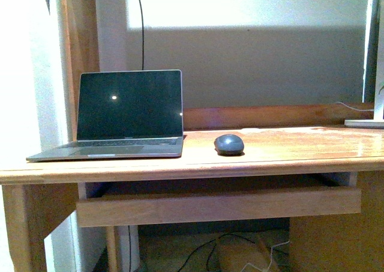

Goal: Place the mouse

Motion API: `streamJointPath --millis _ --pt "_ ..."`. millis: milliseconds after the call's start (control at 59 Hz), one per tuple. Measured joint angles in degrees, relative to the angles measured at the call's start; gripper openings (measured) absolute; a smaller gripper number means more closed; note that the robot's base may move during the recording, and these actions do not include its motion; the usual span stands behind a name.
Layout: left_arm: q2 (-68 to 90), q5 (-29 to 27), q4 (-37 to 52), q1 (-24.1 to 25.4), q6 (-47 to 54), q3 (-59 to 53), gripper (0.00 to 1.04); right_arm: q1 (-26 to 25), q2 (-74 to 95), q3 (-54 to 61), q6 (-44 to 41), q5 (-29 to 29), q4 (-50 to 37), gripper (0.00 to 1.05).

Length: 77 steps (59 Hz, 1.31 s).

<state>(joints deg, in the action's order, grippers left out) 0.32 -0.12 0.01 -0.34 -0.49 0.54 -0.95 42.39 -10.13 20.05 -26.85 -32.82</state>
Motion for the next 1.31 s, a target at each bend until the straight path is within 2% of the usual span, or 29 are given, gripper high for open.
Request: streamJointPath --millis 85,119,136,153,170,204,254,458,543,645,1069,1187,1306 --pt "0.00 0.00 0.00 0.00 0.00 0.00 0.97 2.58 -4.68 1.46 -0.90 2.36 4.52 0.97" --pt "0.00 0.00 0.00 0.00 0.00 0.00 0.97 5.81 -7.39 2.40 -4.68 11.45 6.73 0.91" --pt "0.00 0.00 0.00 0.00 0.00 0.00 0.97 8.20 -9.46 3.17 -7.61 18.36 8.33 0.86" --pt "0.00 0.00 0.00 0.00 0.00 0.00 0.97 9.57 -10.97 3.74 -9.57 22.93 9.42 0.83" --pt "0.00 -0.02 0.00 0.00 0.00 0.00 0.97 10.08 -11.72 4.07 -10.05 23.89 9.97 0.81" --pt "0.00 0.00 0.00 0.00 0.00 0.00 0.97 11.06 -14.38 5.07 -13.51 31.06 11.80 0.75" --pt "0.00 0.02 0.00 0.00 0.00 0.00 0.97 10.99 -16.79 5.92 -15.74 35.54 13.07 0.66" --pt "0.00 0.07 0.00 0.00 0.00 0.00 0.97 8.26 -22.14 7.08 -18.86 33.53 15.87 0.33" --pt "0.00 0.15 0.00 0.00 0.00 0.00 0.97 3.19 -24.06 7.91 -19.45 27.61 17.49 0.18" --pt "0.00 0.11 0.00 0.00 0.00 0.00 0.97 1.33 -25.94 8.11 -19.82 27.19 18.64 0.02" --pt "0.00 0.11 0.00 0.00 0.00 0.00 0.97 1.07 -32.13 9.33 -19.78 26.82 22.53 0.03" --pt "0.00 0.07 0.00 0.00 0.00 0.00 0.97 1.07 -39.56 9.33 -19.82 26.82 31.93 0.03" --pt "0.00 0.11 0.00 0.00 0.00 0.00 0.97 1.07 -42.05 9.33 -19.87 26.80 32.61 0.03"
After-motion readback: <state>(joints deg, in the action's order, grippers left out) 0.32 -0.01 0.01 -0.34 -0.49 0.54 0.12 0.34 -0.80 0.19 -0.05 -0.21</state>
